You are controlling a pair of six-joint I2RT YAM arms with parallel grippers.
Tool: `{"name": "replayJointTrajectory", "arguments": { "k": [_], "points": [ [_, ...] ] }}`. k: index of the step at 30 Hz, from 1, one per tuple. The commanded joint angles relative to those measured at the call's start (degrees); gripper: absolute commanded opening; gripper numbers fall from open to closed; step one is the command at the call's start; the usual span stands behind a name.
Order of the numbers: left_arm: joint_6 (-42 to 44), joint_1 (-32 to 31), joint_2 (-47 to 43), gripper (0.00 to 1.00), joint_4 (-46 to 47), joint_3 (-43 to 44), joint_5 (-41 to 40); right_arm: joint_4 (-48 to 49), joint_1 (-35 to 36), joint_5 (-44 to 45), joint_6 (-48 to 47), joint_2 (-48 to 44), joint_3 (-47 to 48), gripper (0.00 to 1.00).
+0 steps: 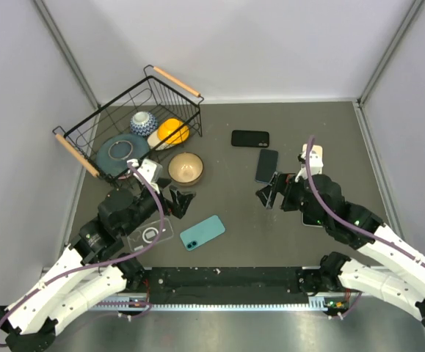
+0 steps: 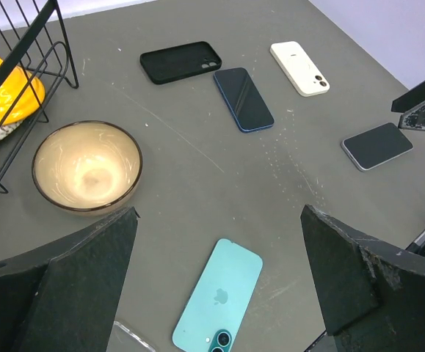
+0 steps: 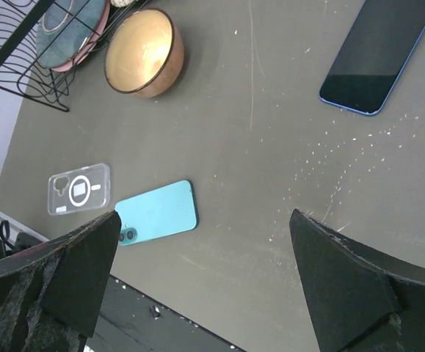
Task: Put the phone into the phone case
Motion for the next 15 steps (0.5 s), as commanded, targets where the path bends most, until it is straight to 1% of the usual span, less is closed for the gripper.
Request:
{"name": "replayJointTrajectory", "arguments": {
  "k": [1,6,9,11,13,14,15],
  "points": [
    [0.62,0.18,-0.59,0.99,1.53,0.74,0.40,1.79,0.33,-0.01,1.68,-2.33,1.81,0.99],
    [0.36,0.27,0.37,0.99,1.27,0.74,-0.21,1.71,0.33,2.71,2.47,-4.89,-0.21,0.99],
    [-3.68,0.27,1.78,0.97,-0.48,1.70,-2.49,1.09,0.50,5.96,5.36,-6.47,-1.09,0.99],
    [-7.45,0.18,3.09,0.94,-2.32,2.06,-5.21,1.09,0.42,6.50,6.24,-7.52,-1.79,0.99],
    [-12.88,0.27,4.67,0.93,-5.57,2.23,-11.26,1.87,0.42,6.41,5.55,-7.26,-2.84,0.99],
    [-14.22,0.27,5.29,0.93,-9.68,2.23,-12.51,2.84,0.33,5.71,3.37,-6.91,-3.46,0.99],
    [-15.62,0.27,5.91,0.93,-11.63,2.49,-13.39,6.33,0.42,3.18,1.87,-5.34,-4.25,0.99]
  ]
}}
